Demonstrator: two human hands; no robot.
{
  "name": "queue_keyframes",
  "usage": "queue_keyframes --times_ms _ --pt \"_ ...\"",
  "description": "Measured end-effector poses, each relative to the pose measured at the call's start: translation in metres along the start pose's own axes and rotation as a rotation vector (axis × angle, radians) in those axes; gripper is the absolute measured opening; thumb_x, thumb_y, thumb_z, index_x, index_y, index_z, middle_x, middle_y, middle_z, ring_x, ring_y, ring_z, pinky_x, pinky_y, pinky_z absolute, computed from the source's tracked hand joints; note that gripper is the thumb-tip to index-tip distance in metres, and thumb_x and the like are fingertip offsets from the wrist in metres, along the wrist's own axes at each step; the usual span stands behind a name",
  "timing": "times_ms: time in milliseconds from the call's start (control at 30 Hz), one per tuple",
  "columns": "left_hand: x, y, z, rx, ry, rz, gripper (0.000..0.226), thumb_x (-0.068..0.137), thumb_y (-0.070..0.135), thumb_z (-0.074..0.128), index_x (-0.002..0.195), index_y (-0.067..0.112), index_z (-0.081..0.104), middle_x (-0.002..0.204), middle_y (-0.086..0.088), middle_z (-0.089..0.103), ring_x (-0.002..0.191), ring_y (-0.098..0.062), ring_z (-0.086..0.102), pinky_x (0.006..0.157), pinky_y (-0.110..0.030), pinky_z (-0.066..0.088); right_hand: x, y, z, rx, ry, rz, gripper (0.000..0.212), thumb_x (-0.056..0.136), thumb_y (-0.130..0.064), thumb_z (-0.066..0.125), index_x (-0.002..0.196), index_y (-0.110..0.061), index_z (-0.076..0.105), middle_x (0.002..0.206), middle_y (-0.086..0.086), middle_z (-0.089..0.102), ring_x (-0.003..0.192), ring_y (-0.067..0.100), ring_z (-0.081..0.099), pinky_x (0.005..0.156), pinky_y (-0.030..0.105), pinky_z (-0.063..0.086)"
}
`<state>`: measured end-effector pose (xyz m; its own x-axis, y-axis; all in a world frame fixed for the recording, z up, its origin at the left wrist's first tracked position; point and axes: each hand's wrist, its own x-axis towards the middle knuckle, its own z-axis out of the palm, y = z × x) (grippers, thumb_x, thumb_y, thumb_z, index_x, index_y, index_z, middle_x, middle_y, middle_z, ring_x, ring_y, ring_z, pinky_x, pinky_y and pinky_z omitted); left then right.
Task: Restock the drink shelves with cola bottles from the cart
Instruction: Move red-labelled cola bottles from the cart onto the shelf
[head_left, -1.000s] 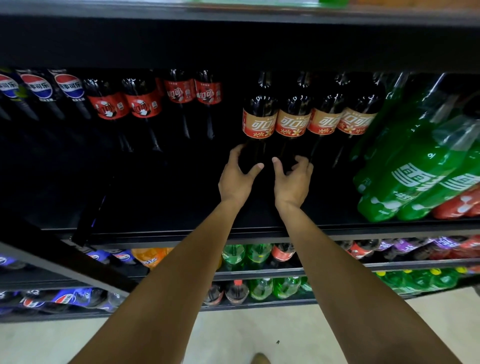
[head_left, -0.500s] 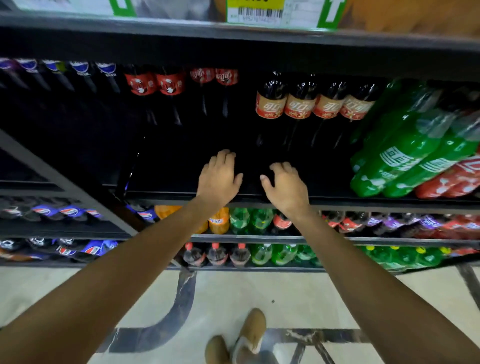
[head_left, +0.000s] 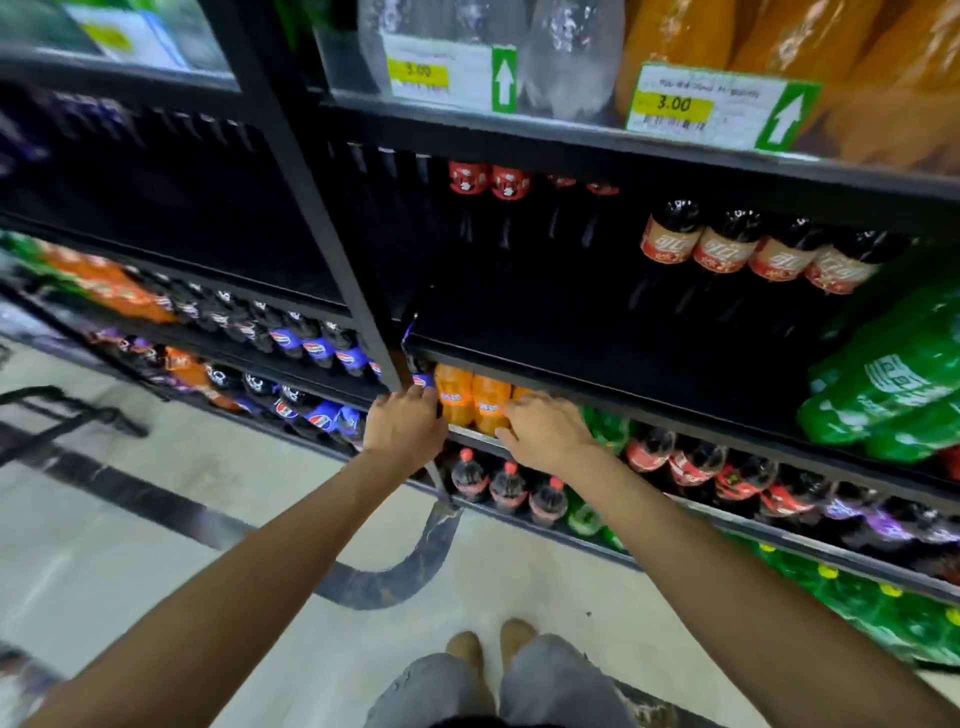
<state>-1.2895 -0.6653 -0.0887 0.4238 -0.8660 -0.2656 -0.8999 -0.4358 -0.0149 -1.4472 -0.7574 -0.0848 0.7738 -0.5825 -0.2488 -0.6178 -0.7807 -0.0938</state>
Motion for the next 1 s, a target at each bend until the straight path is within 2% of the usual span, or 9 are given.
queue_keyframes --times_ms 233,333,567,667,800,1000 --pt "-0.058 -0.094 -0.012 -0.042 0.001 -0.327 0.044 0.097 0.037 0.043 0.135 0.014 0.045 0.134 -0.008 0.053 0.127 -0.028 0.046 0.102 -0.038 0.034 0.048 -0.095 -0.029 -0.010 -0.041 -0.406 0.035 0.099 -0.036 0.042 0.119 -0.010 0.054 0.121 0.014 0.057 0.117 0.032 0.051 0.087 0.040 0.041" --pt "-0.079 -0.125 -0.013 -0.047 0.013 -0.443 0.045 0.096 0.038 0.043 0.134 0.014 0.046 0.134 -0.007 0.052 0.124 -0.028 0.047 0.101 -0.037 0.034 0.067 -0.138 -0.040 -0.057 -0.018 -0.556 0.036 0.098 -0.036 0.043 0.120 -0.010 0.054 0.122 0.014 0.057 0.117 0.031 0.051 0.089 0.039 0.041" --pt "-0.123 -0.209 -0.012 -0.145 0.052 -0.728 0.045 0.096 0.043 0.043 0.130 0.014 0.047 0.131 -0.007 0.053 0.122 -0.028 0.049 0.099 -0.040 0.037 0.108 -0.252 -0.058 -0.173 0.017 -0.863 0.032 0.097 -0.033 0.044 0.114 -0.008 0.055 0.114 0.014 0.061 0.111 0.033 0.055 0.081 0.041 0.046" --pt "-0.139 -0.247 -0.001 -0.206 0.050 -0.820 0.045 0.095 0.043 0.044 0.129 0.013 0.047 0.130 -0.008 0.053 0.121 -0.029 0.049 0.099 -0.040 0.037 0.128 -0.304 -0.053 -0.222 -0.017 -0.940 0.033 0.097 -0.034 0.044 0.115 -0.009 0.056 0.113 0.012 0.061 0.110 0.033 0.056 0.083 0.043 0.048" --pt "-0.147 -0.316 0.009 -0.217 0.031 -0.881 0.048 0.096 0.044 0.043 0.132 0.013 0.045 0.133 -0.009 0.051 0.122 -0.029 0.049 0.099 -0.040 0.037 0.165 -0.378 -0.041 -0.277 -0.062 -1.000 0.039 0.095 -0.035 0.044 0.126 -0.014 0.056 0.124 0.011 0.059 0.116 0.032 0.054 0.086 0.040 0.045" --pt "-0.144 -0.438 0.014 -0.288 0.055 -0.922 0.045 0.095 0.039 0.045 0.131 0.012 0.047 0.133 -0.010 0.052 0.122 -0.030 0.049 0.101 -0.041 0.036 0.233 -0.493 -0.042 -0.318 -0.080 -1.051 0.035 0.095 -0.033 0.046 0.123 -0.014 0.057 0.123 0.011 0.060 0.114 0.032 0.055 0.079 0.037 0.042"
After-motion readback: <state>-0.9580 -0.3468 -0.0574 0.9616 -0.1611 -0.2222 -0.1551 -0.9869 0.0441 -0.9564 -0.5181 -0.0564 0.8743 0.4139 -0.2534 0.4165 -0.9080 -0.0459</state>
